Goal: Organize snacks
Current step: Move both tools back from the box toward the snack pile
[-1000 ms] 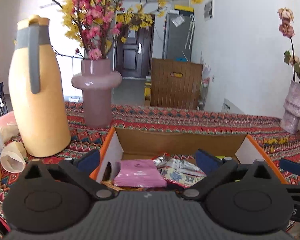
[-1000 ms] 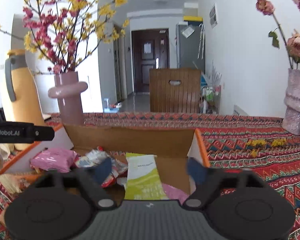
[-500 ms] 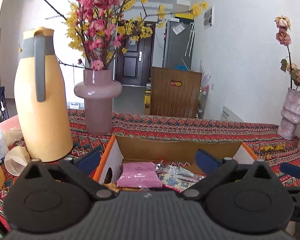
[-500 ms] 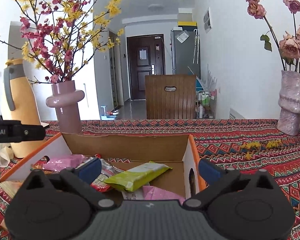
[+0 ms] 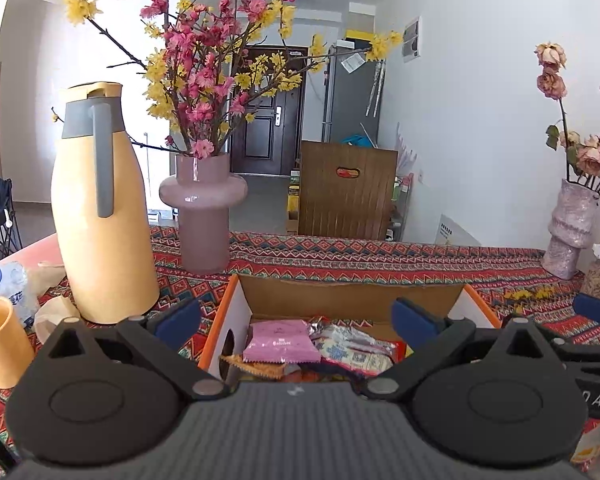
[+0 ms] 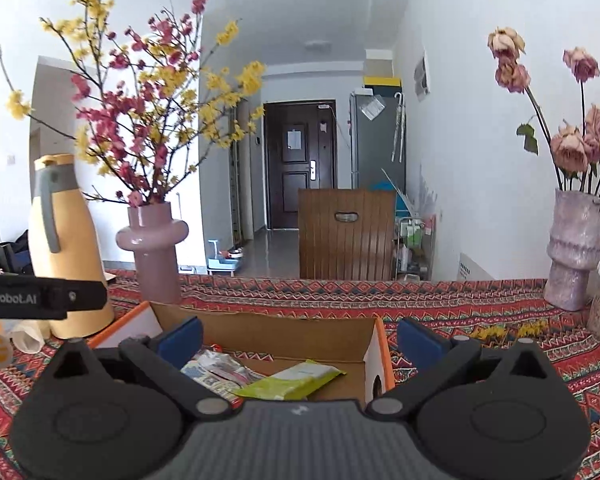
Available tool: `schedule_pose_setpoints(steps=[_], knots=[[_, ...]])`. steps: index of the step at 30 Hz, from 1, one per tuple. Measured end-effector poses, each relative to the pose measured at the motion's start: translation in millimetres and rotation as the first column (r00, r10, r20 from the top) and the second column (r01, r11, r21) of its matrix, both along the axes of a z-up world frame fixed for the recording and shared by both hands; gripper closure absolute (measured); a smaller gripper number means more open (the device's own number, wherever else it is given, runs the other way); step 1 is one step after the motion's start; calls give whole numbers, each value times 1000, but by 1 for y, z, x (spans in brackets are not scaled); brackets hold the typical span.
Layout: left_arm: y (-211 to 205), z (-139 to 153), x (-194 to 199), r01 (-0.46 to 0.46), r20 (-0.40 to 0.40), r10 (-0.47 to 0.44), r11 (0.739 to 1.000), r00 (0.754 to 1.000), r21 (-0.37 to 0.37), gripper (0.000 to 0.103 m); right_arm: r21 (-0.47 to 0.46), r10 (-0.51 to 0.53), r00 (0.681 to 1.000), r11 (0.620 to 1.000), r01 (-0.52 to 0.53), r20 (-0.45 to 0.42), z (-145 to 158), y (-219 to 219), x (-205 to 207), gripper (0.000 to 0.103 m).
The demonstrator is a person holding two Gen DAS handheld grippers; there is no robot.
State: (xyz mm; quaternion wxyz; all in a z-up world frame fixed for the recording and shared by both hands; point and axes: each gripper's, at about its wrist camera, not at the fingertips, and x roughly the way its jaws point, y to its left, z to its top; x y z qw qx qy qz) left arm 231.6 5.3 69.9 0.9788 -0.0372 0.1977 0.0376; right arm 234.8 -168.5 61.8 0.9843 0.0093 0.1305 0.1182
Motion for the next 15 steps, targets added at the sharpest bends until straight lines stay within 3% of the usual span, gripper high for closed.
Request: schedule_pose_setpoints(steps=[15], knots=[[-4,-19,-50,25,-99,-23,999,995,26,0,15,36,998,999,-36,-56,-20,-16,-60,0]])
